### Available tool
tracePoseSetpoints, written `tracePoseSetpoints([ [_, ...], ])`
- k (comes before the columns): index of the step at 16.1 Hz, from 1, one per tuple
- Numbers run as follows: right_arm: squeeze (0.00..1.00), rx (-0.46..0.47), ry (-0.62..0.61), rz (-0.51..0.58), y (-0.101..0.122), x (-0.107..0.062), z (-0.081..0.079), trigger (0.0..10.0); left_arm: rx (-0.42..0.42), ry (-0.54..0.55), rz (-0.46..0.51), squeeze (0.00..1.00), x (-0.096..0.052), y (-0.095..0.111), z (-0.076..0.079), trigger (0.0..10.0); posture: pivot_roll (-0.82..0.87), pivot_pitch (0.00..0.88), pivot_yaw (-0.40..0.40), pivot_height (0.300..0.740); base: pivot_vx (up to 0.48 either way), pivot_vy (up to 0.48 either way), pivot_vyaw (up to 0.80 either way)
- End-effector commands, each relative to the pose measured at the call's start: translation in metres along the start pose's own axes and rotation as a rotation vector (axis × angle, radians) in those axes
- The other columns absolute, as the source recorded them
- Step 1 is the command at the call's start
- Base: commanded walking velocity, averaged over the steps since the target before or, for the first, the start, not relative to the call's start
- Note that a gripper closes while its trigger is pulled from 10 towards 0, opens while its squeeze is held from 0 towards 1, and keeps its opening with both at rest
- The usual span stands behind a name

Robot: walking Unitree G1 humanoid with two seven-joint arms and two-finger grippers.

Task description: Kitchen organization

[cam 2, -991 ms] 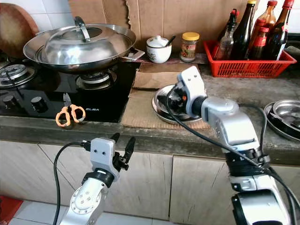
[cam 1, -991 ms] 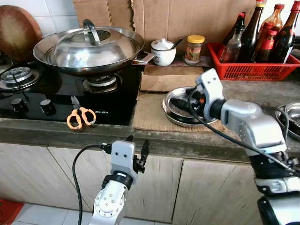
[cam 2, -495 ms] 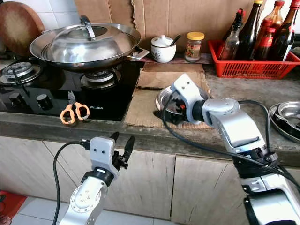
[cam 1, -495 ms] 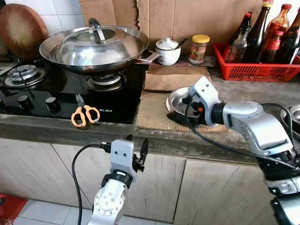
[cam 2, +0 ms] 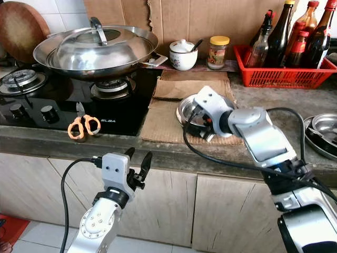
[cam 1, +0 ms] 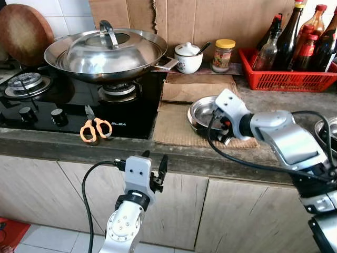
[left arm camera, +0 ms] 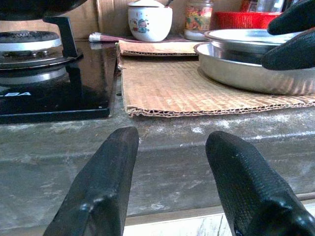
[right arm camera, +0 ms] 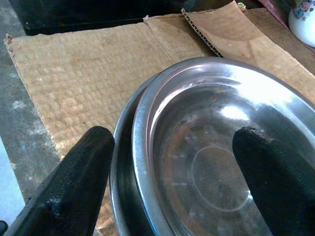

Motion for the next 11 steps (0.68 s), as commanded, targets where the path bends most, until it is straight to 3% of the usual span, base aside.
tracePoseSetpoints([
  [1,0.00,-0.010,-0.025,0.013,0.0052,-0.0025,0.0081,10.0,0.004,0.005,-0.003,0.00,-0.0002,-0.0017,-0.0006,10.0,0.08,0.017,-0.016,0.740,0.000,0.000,0.00],
  [2,0.00,-0.012,-0.028,0.013,0.0057,-0.0021,0.0095,0.0,0.004,0.006,-0.004,0.00,-0.0002,-0.0022,-0.0008,10.0,0.08,0.017,-0.016,0.740,0.000,0.000,0.00],
  [3,0.00,-0.016,-0.026,0.012,0.0061,-0.0015,0.0099,8.4,0.003,0.007,-0.005,0.00,-0.0001,-0.0024,-0.0008,10.0,0.08,0.018,-0.018,0.740,0.000,0.000,0.00],
  [4,0.00,-0.018,-0.025,0.011,0.0064,-0.0012,0.0101,8.4,0.002,0.007,-0.005,0.00,-0.0001,-0.0023,-0.0008,10.0,0.08,0.018,-0.018,0.740,0.000,0.000,0.00],
  [5,0.00,-0.025,-0.017,0.005,0.0060,-0.0007,0.0093,10.0,0.001,0.007,-0.005,0.00,-0.0001,-0.0025,-0.0008,10.0,0.08,0.019,-0.018,0.740,0.000,0.000,0.00],
  [11,0.00,-0.063,-0.047,-0.043,-0.0001,0.0013,0.0144,10.0,-0.006,0.007,0.004,0.00,0.0005,-0.0005,-0.0003,10.0,0.08,0.020,-0.016,0.740,0.000,0.000,0.00],
])
Point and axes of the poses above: a point about 5 cm out from each wrist's last joint towards the gripper, its own x axis pointing out of the wrist towards the gripper, its own y axis along the axis of the wrist's last joint, z = x × y, the point moved 5 cm from there along x, pointing out of the wrist towards the gripper, and after that the axes turned 9 degrees about -x, right-handed, at the moved point
